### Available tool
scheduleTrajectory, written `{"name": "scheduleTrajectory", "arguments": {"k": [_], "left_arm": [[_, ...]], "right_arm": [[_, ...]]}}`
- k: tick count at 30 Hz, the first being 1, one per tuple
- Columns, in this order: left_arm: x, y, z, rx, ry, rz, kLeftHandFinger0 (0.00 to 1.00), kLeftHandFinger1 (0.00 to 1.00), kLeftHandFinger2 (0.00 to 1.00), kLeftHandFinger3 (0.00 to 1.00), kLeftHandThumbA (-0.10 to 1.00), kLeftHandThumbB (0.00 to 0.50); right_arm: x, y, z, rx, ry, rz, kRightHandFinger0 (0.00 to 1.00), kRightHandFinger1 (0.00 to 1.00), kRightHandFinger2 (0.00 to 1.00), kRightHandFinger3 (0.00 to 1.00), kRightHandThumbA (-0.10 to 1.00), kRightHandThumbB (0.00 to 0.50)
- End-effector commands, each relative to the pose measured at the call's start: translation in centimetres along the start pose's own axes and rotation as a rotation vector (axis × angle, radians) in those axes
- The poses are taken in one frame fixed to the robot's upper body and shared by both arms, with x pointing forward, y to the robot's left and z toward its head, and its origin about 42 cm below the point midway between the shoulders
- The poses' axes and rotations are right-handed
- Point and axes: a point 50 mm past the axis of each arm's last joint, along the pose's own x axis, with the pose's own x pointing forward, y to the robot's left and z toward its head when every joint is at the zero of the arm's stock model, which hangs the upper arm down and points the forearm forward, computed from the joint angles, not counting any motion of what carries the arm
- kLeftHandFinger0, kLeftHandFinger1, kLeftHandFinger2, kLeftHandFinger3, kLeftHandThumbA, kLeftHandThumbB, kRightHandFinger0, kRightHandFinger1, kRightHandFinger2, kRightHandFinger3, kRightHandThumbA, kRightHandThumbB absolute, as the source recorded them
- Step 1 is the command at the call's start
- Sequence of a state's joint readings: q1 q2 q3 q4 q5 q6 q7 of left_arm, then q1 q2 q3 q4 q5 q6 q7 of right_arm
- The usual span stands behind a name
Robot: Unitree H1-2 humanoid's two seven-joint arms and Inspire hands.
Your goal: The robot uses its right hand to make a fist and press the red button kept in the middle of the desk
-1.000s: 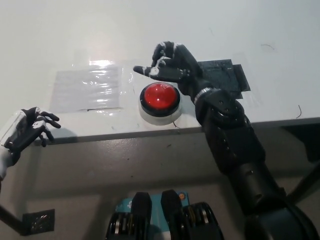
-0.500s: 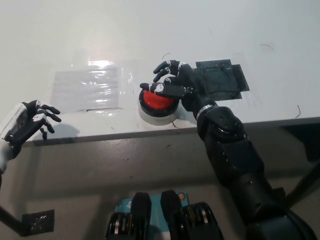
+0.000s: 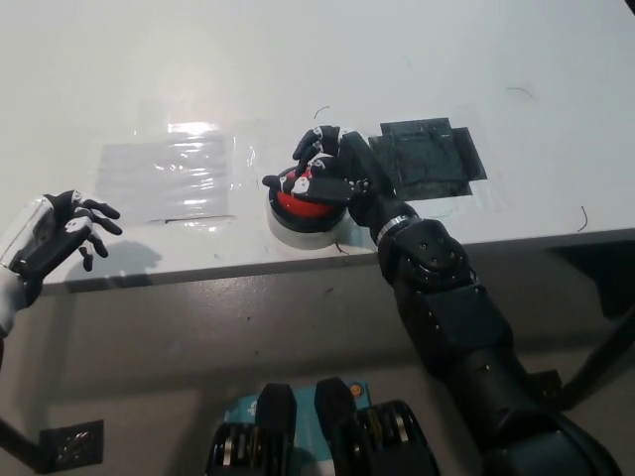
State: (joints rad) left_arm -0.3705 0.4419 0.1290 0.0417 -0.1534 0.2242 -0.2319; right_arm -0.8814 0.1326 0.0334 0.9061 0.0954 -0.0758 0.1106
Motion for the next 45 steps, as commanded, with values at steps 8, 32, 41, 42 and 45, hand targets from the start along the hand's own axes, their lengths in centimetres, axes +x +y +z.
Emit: {"name": "scheduleTrajectory", "arguments": {"k": [8,32,41,42,45], "left_arm": [[0.4,1.3,1.6,0.032,-0.054,0.004,0.25,0.32,0.43,0.56,0.53,0.000],[-1.1,1.0,0.0,0.028,-0.022,0.003,0.21,0.29,0.42,0.55,0.52,0.000],[-1.6,1.0,-0.3,0.022,-0.002,0.008,0.22,0.31,0.42,0.56,0.53,0.000],[-1.7,1.0,-0.3,0.028,-0.006,0.014,0.22,0.30,0.42,0.55,0.53,0.000],[-1.7,1.1,-0.4,0.022,-0.008,0.014,0.22,0.30,0.42,0.55,0.53,0.000]], "right_arm": [[-1.0,1.0,-3.3,-0.002,0.143,0.041,0.00,0.00,0.23,0.28,1.00,0.499],[0.8,0.9,15.0,0.026,-0.204,0.116,0.00,0.00,0.22,0.20,1.00,0.500],[-1.6,-2.3,17.1,0.039,-0.221,0.058,0.00,0.01,0.33,0.30,1.00,0.500],[-1.8,-2.7,17.3,0.032,-0.227,0.061,0.00,0.02,0.34,0.32,1.00,0.500],[-2.6,-4.3,17.9,0.031,-0.245,0.030,0.00,0.02,0.33,0.30,1.00,0.500]]}}
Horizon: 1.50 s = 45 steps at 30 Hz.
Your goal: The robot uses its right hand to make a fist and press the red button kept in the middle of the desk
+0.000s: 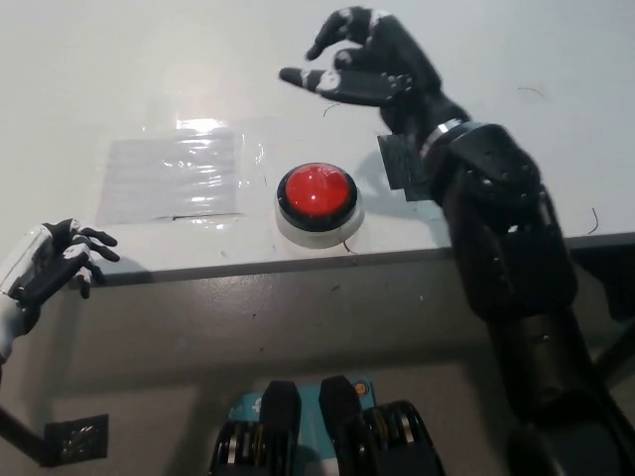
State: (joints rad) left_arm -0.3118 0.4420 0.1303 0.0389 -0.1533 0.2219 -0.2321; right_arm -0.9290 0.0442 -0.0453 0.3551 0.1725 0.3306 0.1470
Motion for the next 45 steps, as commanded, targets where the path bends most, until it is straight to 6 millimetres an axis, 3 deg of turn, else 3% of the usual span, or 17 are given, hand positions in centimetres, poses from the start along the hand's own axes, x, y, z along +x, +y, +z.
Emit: {"name": "scheduleTrajectory", "arguments": {"k": [1,5,7,10,14,17,18,21,24,30,32,33,35,45], "left_arm": [[-0.1,1.2,1.5,0.022,-0.059,0.013,0.23,0.31,0.42,0.55,0.53,0.000],[-0.2,1.3,1.4,0.019,-0.061,0.016,0.23,0.30,0.41,0.54,0.51,0.000],[-0.4,1.4,1.2,0.013,-0.052,0.015,0.25,0.32,0.42,0.55,0.52,0.000],[-0.3,1.4,1.2,0.014,-0.049,0.016,0.26,0.32,0.43,0.56,0.52,0.000],[-0.5,1.5,1.1,0.015,-0.059,0.013,0.22,0.30,0.42,0.56,0.52,0.000],[-0.6,1.7,0.9,0.008,-0.053,0.018,0.23,0.30,0.41,0.56,0.52,0.000],[-0.6,1.8,0.9,0.009,-0.051,0.021,0.23,0.30,0.41,0.56,0.52,0.000],[-0.6,1.8,0.8,0.011,-0.057,0.018,0.23,0.31,0.42,0.55,0.53,0.000],[-0.8,1.8,1.0,0.010,-0.046,0.031,0.22,0.30,0.41,0.53,0.53,0.000],[-0.9,2.1,1.0,0.009,-0.043,0.033,0.24,0.31,0.41,0.54,0.51,0.000],[-0.7,2.4,0.9,0.007,-0.046,0.037,0.22,0.30,0.41,0.53,0.51,0.000],[-0.7,2.4,0.9,0.007,-0.046,0.037,0.22,0.30,0.41,0.54,0.52,0.000],[-0.8,2.3,1.1,0.009,-0.041,0.039,0.25,0.32,0.43,0.55,0.53,0.000],[-0.8,2.5,0.9,0.021,-0.048,0.035,0.27,0.33,0.43,0.56,0.54,0.000]], "right_arm": [[-0.6,-1.6,3.2,0.002,-0.051,-0.006,0.00,0.04,0.34,0.32,1.00,0.500],[-1.6,-2.9,3.8,-0.010,-0.067,-0.030,0.00,0.05,0.35,0.35,1.00,0.500],[-2.8,-4.7,4.3,-0.023,-0.103,-0.044,0.00,0.01,0.30,0.32,1.00,0.500],[-3.7,-6.1,4.7,-0.039,-0.121,-0.058,0.00,0.01,0.31,0.35,1.00,0.500],[-6.5,-10.5,5.2,-0.063,-0.184,-0.129,0.00,0.03,0.34,0.37,1.00,0.500],[-7.7,-11.5,5.3,-0.083,-0.185,-0.159,0.00,0.01,0.33,0.36,1.00,0.500],[-9.2,-12.1,5.5,-0.083,-0.188,-0.177,0.00,0.00,0.33,0.35,1.00,0.500],[-10.9,-13.0,5.3,-0.079,-0.185,-0.215,0.00,0.00,0.33,0.33,1.00,0.500],[-14.5,-14.8,4.5,-0.111,-0.166,-0.285,0.00,0.03,0.36,0.33,1.00,0.500],[-18.3,-16.5,3.4,-0.131,-0.180,-0.322,0.00,0.04,0.33,0.33,1.00,0.500],[-20.7,-17.5,2.5,-0.133,-0.155,-0.386,0.00,0.04,0.35,0.32,1.00,0.500],[-20.8,-17.5,2.5,-0.133,-0.154,-0.388,0.00,0.04,0.35,0.31,1.00,0.500],[-23.2,-18.0,1.3,-0.143,-0.128,-0.432,0.00,0.01,0.30,0.31,1.00,0.497],[-29.2,-18.4,-2.7,-0.124,-0.034,-0.532,0.00,0.01,0.33,0.31,1.00,0.500]]}}
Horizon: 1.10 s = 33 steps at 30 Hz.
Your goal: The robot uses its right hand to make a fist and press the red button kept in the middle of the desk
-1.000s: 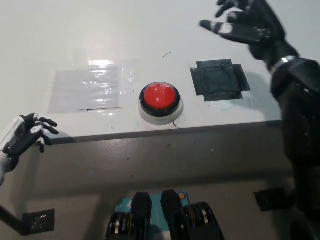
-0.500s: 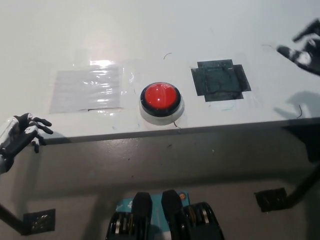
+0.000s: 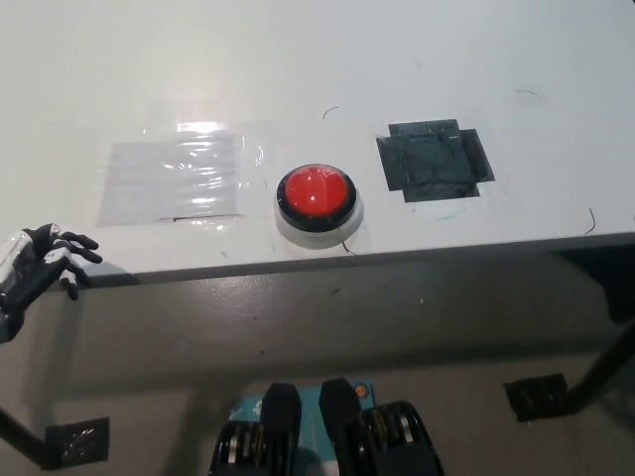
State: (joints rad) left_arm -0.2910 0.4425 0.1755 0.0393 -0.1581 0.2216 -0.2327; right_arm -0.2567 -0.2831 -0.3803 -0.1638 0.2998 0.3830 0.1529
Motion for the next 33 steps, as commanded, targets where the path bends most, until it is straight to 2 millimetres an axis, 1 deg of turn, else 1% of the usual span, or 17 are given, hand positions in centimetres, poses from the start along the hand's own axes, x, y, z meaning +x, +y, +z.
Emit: {"name": "scheduleTrajectory", "arguments": {"k": [1,5,11,16,17,18,20,21,22,23,24,26,27,28,29,31,33], "left_arm": [[0.1,1.3,1.4,0.034,-0.059,-0.009,0.27,0.33,0.43,0.57,0.54,0.000],[0.1,1.3,1.3,0.028,-0.056,-0.008,0.27,0.33,0.44,0.58,0.55,0.000],[0.1,1.3,1.3,0.043,-0.063,-0.008,0.26,0.32,0.44,0.57,0.55,0.002],[0.1,1.3,1.4,0.033,-0.053,-0.011,0.28,0.35,0.46,0.58,0.54,0.000],[0.1,1.3,1.4,0.031,-0.053,-0.011,0.28,0.34,0.46,0.58,0.54,0.000],[0.1,1.3,1.4,0.027,-0.053,-0.011,0.27,0.33,0.45,0.58,0.53,0.000],[0.1,1.3,1.4,0.031,-0.052,-0.010,0.29,0.33,0.46,0.59,0.52,0.000],[0.1,1.3,1.4,0.033,-0.053,-0.011,0.29,0.33,0.46,0.59,0.52,0.000],[0.1,1.3,1.4,0.034,-0.054,-0.011,0.29,0.33,0.46,0.59,0.52,0.000],[0.2,1.3,1.4,0.037,-0.060,-0.014,0.28,0.32,0.46,0.59,0.53,0.000],[0.2,1.3,1.4,0.039,-0.060,-0.013,0.29,0.33,0.46,0.59,0.53,0.000],[0.1,1.3,1.5,0.045,-0.061,-0.016,0.30,0.35,0.47,0.58,0.54,0.000],[0.1,1.3,1.4,0.043,-0.062,-0.018,0.30,0.35,0.47,0.58,0.54,0.000],[0.1,1.3,1.4,0.043,-0.060,-0.020,0.30,0.35,0.47,0.59,0.55,0.000],[0.1,1.3,1.4,0.040,-0.062,-0.022,0.31,0.36,0.48,0.58,0.55,0.000],[0.0,1.3,1.3,0.040,-0.060,-0.021,0.31,0.36,0.49,0.60,0.55,0.000],[0.0,1.3,1.4,0.044,-0.056,-0.020,0.32,0.37,0.50,0.61,0.55,0.000]], "right_arm": [[-1.2,-0.8,1.0,-0.004,-0.076,-0.021,0.00,0.01,0.33,0.30,1.00,0.500],[-2.2,-1.1,-0.1,0.006,-0.043,-0.052,0.00,0.00,0.30,0.25,1.00,0.500],[-2.9,-1.7,-1.2,-0.016,-0.024,-0.075,0.00,0.00,0.30,0.25,1.00,0.500],[-2.6,-1.4,-1.3,-0.004,-0.020,-0.092,0.00,0.00,0.19,0.08,1.00,0.500],[-2.6,-1.4,-1.2,-0.007,-0.020,-0.101,0.00,0.01,0.22,0.10,1.00,0.500],[-2.7,-1.4,-1.2,-0.009,-0.019,-0.107,0.03,0.06,0.30,0.21,1.00,0.500],[-2.7,-1.5,-1.2,-0.020,-0.009,-0.116,0.13,0.26,0.46,0.34,1.00,0.500],[-2.7,-1.5,-1.1,-0.023,-0.005,-0.118,0.19,0.35,0.54,0.37,1.00,0.500],[-2.7,-1.5,-1.1,-0.025,-0.004,-0.118,0.18,0.38,0.50,0.31,1.00,0.500],[-2.8,-1.5,-1.1,-0.034,0.001,-0.119,0.19,0.43,0.51,0.34,1.00,0.493],[-2.8,-1.5,-1.1,-0.045,0.009,-0.112,0.20,0.46,0.54,0.40,1.00,0.483],[-2.8,-1.5,-1.0,-0.070,0.025,-0.107,0.17,0.47,0.49,0.54,1.00,0.491],[-2.8,-1.5,-1.0,-0.076,0.028,-0.104,0.18,0.47,0.49,0.57,1.00,0.497],[-2.8,-1.5,-0.9,-0.089,0.032,-0.096,0.20,0.49,0.51,0.61,1.00,0.500],[-2.8,-1.5,-0.9,-0.090,0.037,-0.085,0.28,0.55,0.54,0.65,1.00,0.494],[-2.9,-1.5,-0.8,-0.101,0.038,-0.071,0.33,0.55,0.54,0.66,1.00,0.495],[-2.9,-1.5,-0.8,-0.101,0.043,-0.063,0.36,0.56,0.56,0.67,1.00,0.470]]}}
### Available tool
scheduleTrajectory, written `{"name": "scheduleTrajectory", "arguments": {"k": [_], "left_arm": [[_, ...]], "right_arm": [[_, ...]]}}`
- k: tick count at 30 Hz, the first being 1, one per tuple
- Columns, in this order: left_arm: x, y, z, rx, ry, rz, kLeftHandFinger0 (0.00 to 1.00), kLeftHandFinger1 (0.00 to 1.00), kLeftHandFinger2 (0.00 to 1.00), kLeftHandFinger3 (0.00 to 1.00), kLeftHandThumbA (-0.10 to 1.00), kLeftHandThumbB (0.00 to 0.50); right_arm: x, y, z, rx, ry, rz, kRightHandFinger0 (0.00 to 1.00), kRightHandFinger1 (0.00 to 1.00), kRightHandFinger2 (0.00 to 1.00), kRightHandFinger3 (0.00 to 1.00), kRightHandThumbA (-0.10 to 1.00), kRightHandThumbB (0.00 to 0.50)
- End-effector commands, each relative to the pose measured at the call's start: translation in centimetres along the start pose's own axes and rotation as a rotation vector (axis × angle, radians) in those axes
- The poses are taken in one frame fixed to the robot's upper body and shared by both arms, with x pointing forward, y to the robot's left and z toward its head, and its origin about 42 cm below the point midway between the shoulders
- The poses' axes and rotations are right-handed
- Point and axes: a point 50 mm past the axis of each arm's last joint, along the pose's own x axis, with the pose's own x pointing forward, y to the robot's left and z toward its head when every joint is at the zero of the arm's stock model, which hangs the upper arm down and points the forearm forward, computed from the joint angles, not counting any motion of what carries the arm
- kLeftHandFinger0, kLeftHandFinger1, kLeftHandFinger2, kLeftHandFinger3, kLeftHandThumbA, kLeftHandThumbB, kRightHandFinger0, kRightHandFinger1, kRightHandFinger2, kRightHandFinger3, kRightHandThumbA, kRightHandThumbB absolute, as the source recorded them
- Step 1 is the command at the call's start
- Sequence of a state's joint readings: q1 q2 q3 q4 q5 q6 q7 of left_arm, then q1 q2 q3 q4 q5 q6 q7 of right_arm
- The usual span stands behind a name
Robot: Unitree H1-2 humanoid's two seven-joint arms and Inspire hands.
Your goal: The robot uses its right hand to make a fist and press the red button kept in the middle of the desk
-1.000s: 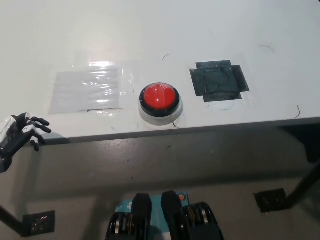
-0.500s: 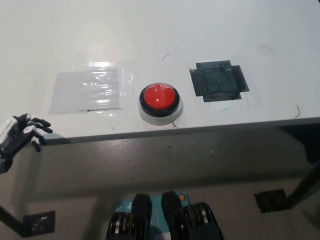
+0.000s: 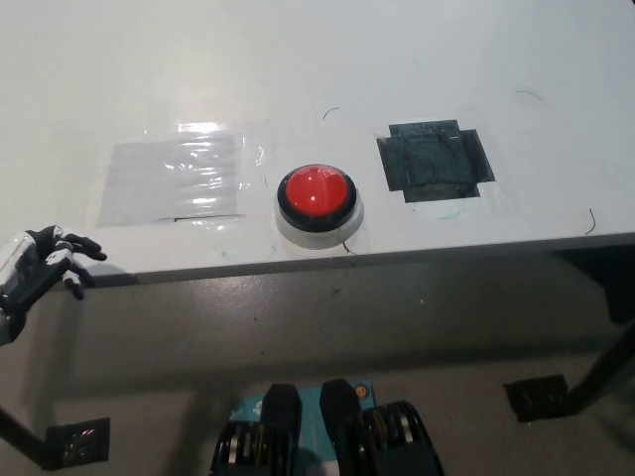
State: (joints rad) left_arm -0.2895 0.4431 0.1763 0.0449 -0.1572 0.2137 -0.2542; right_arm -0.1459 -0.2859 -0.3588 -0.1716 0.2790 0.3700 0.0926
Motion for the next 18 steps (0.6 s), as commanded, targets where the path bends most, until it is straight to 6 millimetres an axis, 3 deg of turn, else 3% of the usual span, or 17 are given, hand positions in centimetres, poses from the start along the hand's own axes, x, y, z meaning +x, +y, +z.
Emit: {"name": "scheduleTrajectory", "arguments": {"k": [1,14,18], "left_arm": [[0.0,1.4,1.6,0.045,-0.054,0.001,0.32,0.37,0.50,0.61,0.55,0.000],[0.3,1.1,1.6,0.040,-0.056,0.026,0.28,0.33,0.46,0.60,0.50,0.000],[0.3,0.8,1.4,0.043,-0.061,0.017,0.28,0.34,0.45,0.58,0.54,0.000]], "right_arm": [[0.0,-0.4,2.0,-0.056,-0.050,0.017,0.37,0.56,0.57,0.68,1.00,0.471],[0.9,-0.5,2.9,-0.052,-0.059,0.027,0.33,0.49,0.56,0.69,1.00,0.459],[0.8,-0.5,3.1,-0.049,-0.060,0.023,0.32,0.46,0.53,0.67,1.00,0.452]]}}
